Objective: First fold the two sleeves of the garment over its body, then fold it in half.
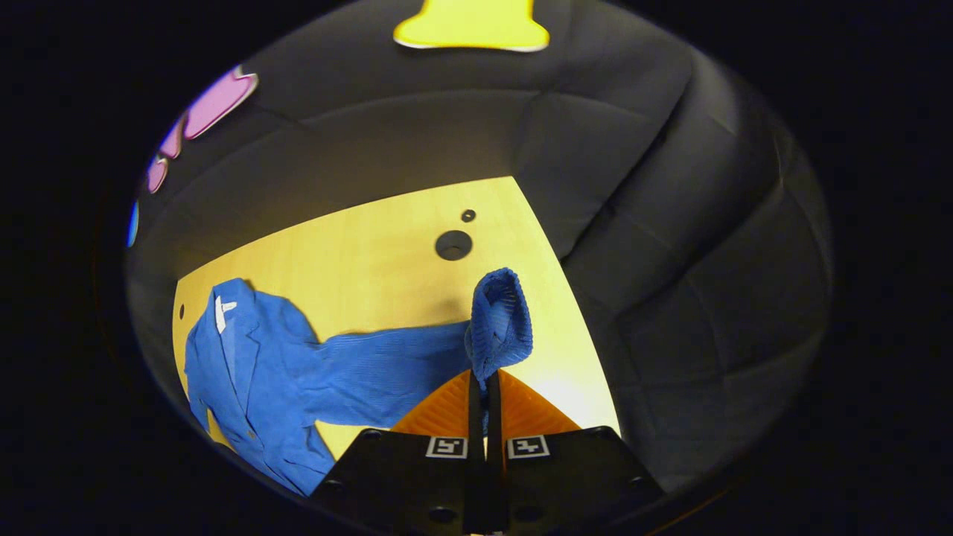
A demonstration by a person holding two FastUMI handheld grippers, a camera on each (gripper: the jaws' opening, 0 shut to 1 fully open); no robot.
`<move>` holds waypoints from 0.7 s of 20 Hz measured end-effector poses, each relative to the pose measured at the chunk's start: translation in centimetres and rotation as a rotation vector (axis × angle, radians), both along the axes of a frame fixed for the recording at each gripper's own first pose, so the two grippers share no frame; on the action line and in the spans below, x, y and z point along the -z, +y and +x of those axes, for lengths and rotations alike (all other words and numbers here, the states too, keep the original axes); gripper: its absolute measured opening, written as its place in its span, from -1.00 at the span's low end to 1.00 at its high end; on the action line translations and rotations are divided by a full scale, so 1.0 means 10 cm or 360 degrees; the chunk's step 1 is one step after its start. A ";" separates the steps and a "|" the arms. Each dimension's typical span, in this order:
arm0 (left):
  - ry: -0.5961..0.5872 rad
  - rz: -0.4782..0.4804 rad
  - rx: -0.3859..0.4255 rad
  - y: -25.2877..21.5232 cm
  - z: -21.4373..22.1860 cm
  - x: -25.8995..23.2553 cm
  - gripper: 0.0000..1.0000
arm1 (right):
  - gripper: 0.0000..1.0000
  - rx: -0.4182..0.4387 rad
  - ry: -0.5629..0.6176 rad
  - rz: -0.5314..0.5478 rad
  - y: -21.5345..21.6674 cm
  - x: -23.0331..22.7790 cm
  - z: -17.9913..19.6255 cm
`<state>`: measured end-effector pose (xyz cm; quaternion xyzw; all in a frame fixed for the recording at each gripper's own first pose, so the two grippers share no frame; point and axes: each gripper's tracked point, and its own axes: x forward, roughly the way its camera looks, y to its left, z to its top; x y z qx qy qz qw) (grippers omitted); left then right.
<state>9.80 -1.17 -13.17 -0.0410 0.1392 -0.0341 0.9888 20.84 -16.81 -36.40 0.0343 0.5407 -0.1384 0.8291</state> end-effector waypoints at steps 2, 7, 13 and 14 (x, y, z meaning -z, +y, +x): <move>0.0014 -0.0020 -0.0010 0.32 -0.03 0.08 0.59 | -0.91 -0.0051 -0.0042 -0.0026 0.44 -0.25 0.06; -0.0016 -0.0089 -0.0073 1.15 -0.09 0.18 0.59 | -0.91 -0.0241 -0.0224 0.0008 2.00 -1.03 0.22; 0.0014 -0.0135 -0.0201 2.01 -0.15 0.44 0.59 | -0.91 -0.0454 -0.0268 0.0182 4.11 -0.89 0.45; 0.0018 -0.0128 -0.0229 2.13 -0.16 0.48 0.59 | -0.91 -0.0500 -0.0243 0.0198 4.39 -0.71 0.44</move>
